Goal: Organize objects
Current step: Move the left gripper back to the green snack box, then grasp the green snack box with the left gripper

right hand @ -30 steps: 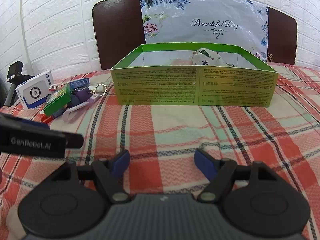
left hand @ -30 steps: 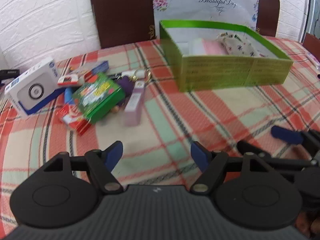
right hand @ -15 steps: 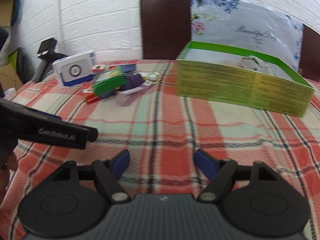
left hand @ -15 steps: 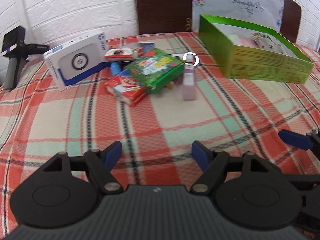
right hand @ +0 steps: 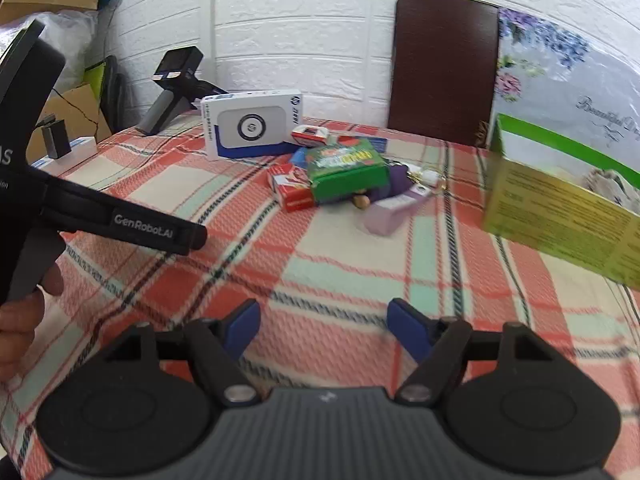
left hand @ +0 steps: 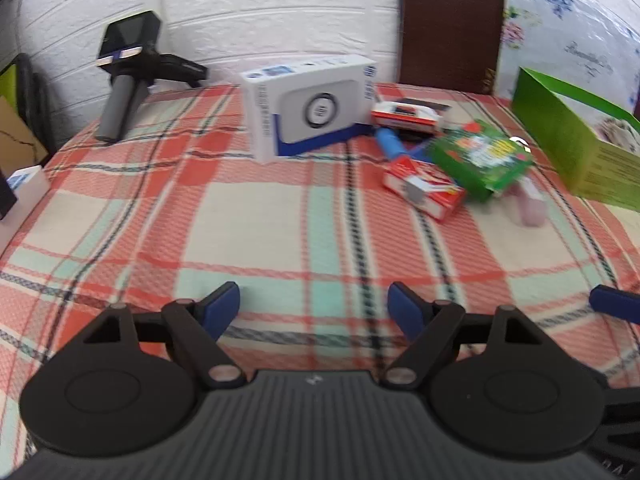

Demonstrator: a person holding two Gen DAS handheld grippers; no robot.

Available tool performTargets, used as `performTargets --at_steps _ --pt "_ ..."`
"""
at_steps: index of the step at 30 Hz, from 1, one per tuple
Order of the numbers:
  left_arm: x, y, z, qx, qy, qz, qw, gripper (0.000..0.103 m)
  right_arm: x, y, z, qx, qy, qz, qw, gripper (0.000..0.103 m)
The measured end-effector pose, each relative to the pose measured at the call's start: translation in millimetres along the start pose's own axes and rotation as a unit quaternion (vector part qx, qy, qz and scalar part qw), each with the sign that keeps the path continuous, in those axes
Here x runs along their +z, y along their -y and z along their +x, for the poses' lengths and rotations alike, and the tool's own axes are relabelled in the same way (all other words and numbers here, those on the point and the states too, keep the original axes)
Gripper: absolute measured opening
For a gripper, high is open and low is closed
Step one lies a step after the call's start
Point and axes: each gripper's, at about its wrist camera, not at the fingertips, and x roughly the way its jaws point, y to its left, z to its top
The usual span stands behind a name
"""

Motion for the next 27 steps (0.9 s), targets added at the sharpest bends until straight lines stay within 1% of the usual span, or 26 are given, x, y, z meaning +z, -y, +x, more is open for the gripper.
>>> performTargets --at_steps 4,8,9,10,11,12,13,14,15,17,19,21,24,27 --pt "1 -17 3 0.008 0.008 -0.014 0.9998 0.085 16 0 17 -0.015 0.014 -0.005 1.000 0.071" --pt "2 -23 4 0.003 0.010 -0.018 0.9998 0.087 45 6 32 -0.029 0.045 -0.006 0.999 0.073" --pt "2 -23 4 0.002 0.010 -0.018 0.9998 0.087 53 7 38 -0.031 0.051 -0.010 0.998 0.074" --pt "2 -23 5 0.003 0.010 -0.017 0.9998 0.087 61 8 45 -0.035 0.053 -0.015 0.998 0.078" --pt "1 -23 5 0.003 0.009 -0.017 0.9998 0.088 68 8 53 -0.038 0.050 -0.024 0.998 0.081" --pt "2 -24 5 0.002 0.009 -0.017 0.9998 0.088 73 7 62 -0.037 0.044 -0.036 0.998 0.082" --pt "1 -23 5 0.002 0.008 -0.018 0.9998 0.088 76 5 70 -0.040 0.040 -0.050 0.997 0.080" --pt "1 -23 4 0.002 0.007 -0.018 0.9998 0.088 78 3 77 -0.044 0.036 -0.064 0.996 0.074" --pt "2 -24 4 0.001 0.005 -0.020 0.9998 0.088 78 2 81 -0.047 0.032 -0.071 0.996 0.064" --pt "2 -25 3 0.000 0.002 -0.024 0.9997 0.088 76 3 76 -0.044 0.037 -0.061 0.996 0.062" --pt "3 -24 1 -0.004 -0.003 -0.026 0.9996 0.088 68 1 65 -0.032 0.036 -0.056 0.997 0.062" --pt "4 -20 -2 -0.024 -0.010 -0.024 0.9994 0.088 52 -2 48 -0.019 0.029 -0.065 0.997 0.063" --pt "3 -8 -9 -0.074 -0.023 -0.013 0.9969 0.088 22 1 21 0.004 0.006 -0.073 0.997 0.063" --pt "1 10 -15 -0.135 -0.046 -0.007 0.9897 0.087 -7 4 -10 0.014 0.005 -0.068 0.998 0.063"
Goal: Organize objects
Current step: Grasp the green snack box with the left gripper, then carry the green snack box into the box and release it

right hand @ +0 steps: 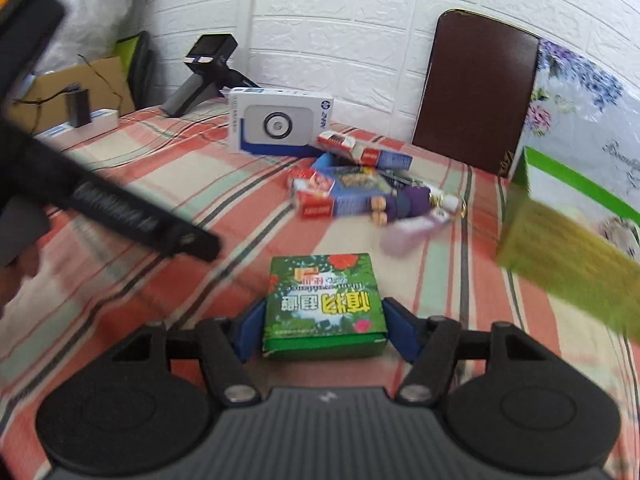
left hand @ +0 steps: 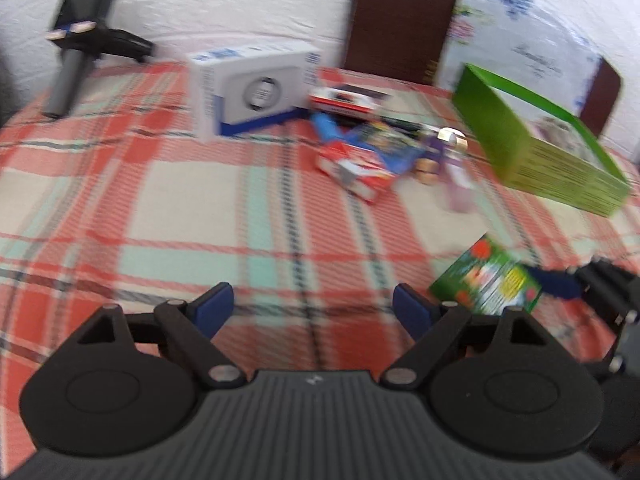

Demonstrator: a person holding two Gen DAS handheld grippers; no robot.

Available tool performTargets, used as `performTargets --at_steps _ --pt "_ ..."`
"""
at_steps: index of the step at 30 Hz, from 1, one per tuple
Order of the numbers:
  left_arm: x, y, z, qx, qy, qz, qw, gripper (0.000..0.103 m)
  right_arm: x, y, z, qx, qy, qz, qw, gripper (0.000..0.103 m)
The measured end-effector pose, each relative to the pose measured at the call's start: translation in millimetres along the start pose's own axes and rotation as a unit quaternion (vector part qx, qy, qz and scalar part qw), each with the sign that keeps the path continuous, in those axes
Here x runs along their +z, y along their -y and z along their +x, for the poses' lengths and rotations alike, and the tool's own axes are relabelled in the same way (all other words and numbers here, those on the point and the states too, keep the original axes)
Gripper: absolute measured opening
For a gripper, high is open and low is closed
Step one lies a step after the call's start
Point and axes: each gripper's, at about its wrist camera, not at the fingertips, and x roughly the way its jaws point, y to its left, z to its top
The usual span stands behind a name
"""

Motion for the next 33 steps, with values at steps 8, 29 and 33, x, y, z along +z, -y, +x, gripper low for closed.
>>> performTargets --at_steps 8,29,33 --pt "-7 46 1 -0.135 -0.073 -0.018 0.9880 0.081 -32 10 -35 0.006 -0.004 0.045 0.999 0.075" --pt "108 180 44 -0.200 0.014 0.105 0.9741 0.053 13 127 -27 -0.137 0.123 0.112 0.976 0.062" --pt "126 206 72 -0.180 0.028 0.132 0.9744 0.053 30 167 0 -0.150 0.120 0.136 0.972 0.066"
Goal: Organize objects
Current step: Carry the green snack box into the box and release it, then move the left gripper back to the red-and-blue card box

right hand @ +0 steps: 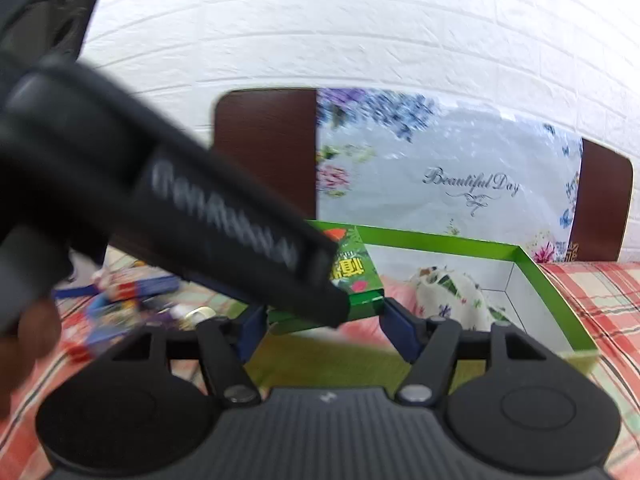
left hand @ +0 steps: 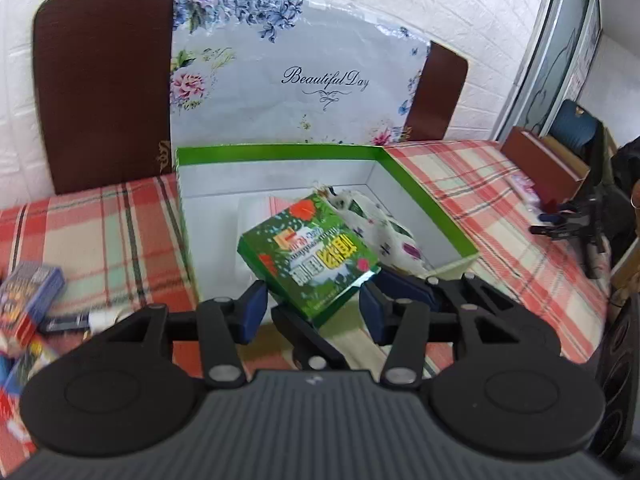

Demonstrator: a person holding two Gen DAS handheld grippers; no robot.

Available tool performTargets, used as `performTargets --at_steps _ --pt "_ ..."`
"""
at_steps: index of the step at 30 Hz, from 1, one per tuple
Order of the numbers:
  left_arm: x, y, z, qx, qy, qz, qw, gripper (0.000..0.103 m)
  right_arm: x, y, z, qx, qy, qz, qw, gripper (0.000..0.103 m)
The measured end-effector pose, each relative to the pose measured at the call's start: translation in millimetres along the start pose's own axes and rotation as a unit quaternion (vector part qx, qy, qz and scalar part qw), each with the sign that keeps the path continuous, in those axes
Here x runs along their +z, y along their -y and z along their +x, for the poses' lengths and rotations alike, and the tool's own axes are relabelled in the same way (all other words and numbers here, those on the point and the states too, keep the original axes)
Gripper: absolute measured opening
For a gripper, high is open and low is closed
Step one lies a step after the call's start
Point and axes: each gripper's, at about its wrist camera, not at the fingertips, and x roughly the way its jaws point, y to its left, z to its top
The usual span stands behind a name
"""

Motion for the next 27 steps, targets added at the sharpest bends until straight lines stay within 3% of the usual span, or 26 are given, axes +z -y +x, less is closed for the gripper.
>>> performTargets --at_steps 1,2,3,5,8,13,20,27 --pt "3 -1 7 0.011 -0.004 0.002 0.9999 0.055 2 4 12 -0.001 -0.008 0.003 1.000 0.071" --pt "5 -3 14 0.032 -0.008 0.002 0.9995 0.056 3 6 24 -0.006 -0.020 0.003 1.000 0.084" --pt "6 -6 17 0.054 -0.010 0.001 0.9985 0.056 2 8 32 -0.020 -0.027 0.004 0.999 0.087" --pt "3 -13 13 0.074 -0.006 -0.006 0.9973 0.056 -2 14 31 -0.026 -0.025 0.021 0.999 0.087" --pt "-6 -15 -5 0.060 0.011 -0.004 0.9981 0.059 -11 15 12 -0.025 -0.007 0.038 0.999 0.088" --pt "-25 1 -29 0.110 0.025 0.017 0.9935 0.064 -25 5 -20 -0.033 0.002 0.039 0.999 0.089" --pt "-56 -3 -44 0.140 -0.008 -0.008 0.9901 0.065 -44 -13 -56 -0.011 -0.045 0.064 0.997 0.088" --pt "-89 -18 -61 0.165 -0.028 -0.027 0.9855 0.065 -59 -17 -66 -0.007 -0.083 0.083 0.993 0.086"
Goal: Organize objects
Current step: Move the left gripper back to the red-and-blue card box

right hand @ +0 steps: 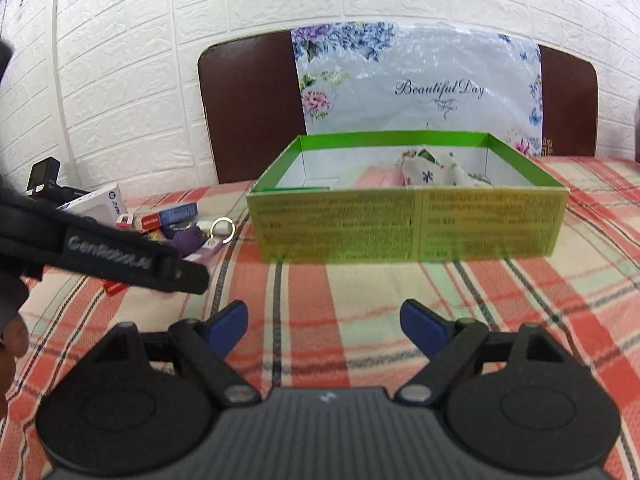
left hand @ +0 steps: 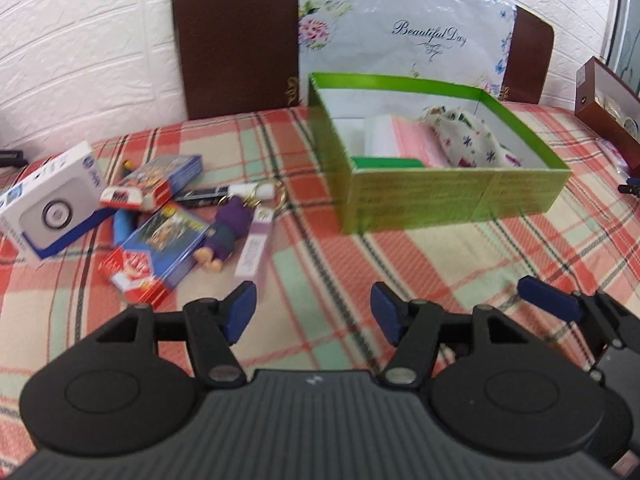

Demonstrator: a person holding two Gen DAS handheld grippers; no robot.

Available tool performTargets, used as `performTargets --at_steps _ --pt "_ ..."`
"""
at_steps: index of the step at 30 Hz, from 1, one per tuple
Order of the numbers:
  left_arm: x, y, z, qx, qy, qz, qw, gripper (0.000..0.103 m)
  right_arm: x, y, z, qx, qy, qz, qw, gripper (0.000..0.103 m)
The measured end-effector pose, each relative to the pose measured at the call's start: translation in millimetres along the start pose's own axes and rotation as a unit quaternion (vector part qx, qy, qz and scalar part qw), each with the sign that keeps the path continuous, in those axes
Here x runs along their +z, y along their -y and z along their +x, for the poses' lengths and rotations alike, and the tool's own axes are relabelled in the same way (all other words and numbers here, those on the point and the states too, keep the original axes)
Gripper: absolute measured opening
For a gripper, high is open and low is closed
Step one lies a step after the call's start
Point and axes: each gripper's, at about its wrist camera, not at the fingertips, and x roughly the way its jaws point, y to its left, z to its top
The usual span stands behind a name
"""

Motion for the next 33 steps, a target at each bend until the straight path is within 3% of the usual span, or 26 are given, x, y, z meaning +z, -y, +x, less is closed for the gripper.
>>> performTargets --at_steps 12,26,33 --pt "-40 -36 -8 0.044 -0.021 -0.012 0.9987 0.069 -15 -9 1 0.003 -0.067 0.036 0.997 0.084" --pt "-65 -99 -19 0.083 -0.012 -0.062 0.9946 0.074 -25 -85 7 0.045 -0.082 -0.063 0.994 0.085" --pt "-72 -142 -27 0.123 0.007 -0.091 0.9882 0.074 -26 -132 19 0.098 -0.078 -0.139 0.982 0.085"
